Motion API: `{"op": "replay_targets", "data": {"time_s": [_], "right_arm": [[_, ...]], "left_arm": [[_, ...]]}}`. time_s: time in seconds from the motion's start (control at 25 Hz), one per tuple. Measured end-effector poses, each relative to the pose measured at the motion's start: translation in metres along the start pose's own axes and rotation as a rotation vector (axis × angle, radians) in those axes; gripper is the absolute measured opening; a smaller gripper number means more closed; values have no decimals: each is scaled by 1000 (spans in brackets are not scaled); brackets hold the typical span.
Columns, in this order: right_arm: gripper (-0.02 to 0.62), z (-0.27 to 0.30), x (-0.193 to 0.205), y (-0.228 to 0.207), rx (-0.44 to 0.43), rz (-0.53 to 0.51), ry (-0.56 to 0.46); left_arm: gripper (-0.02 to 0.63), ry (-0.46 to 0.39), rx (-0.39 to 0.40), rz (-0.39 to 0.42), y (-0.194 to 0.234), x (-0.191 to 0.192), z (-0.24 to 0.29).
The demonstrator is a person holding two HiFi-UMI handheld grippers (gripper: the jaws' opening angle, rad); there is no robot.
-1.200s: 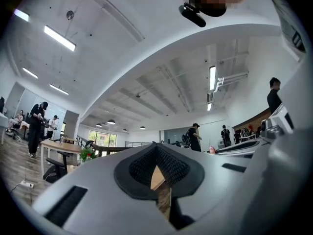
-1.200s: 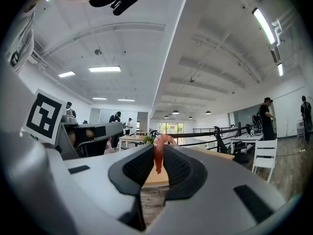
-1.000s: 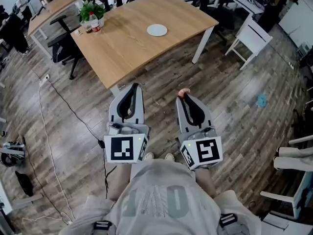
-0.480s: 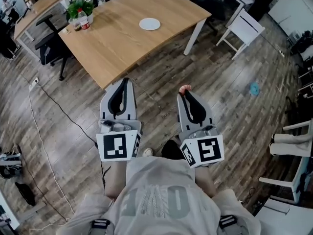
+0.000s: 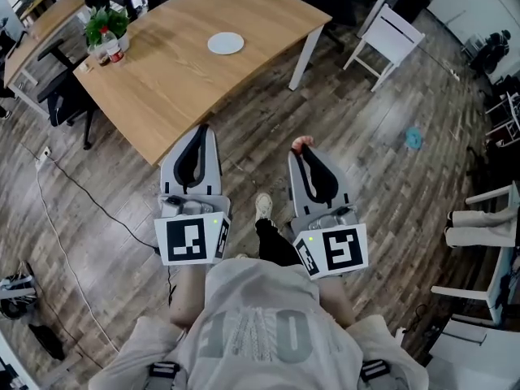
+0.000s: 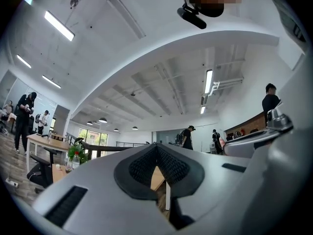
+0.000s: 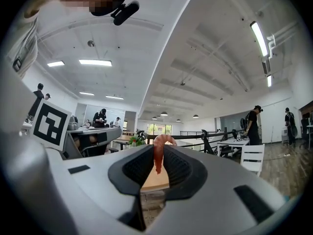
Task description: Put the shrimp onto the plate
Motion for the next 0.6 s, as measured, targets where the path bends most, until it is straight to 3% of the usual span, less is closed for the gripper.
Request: {"op": "replay_targets", "data": {"time_s": [0.2,0.6], "right_arm": [[66,38,5,-39,-39,22,-16],[66,156,-17,-108,-139,-1,-22]], "left_arm": [[9,38,-3,41,-11,9,34],[9,30,-84,69,1,25,145]]}}
Point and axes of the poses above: the fingertips, and each gripper's own axes: z forward along the fingers, y to its left, x out of its underside, the point moved 8 cm from there along -z, backward along the fingers, and after that the axes turned 15 degrees about z, right-handed, at the moved point
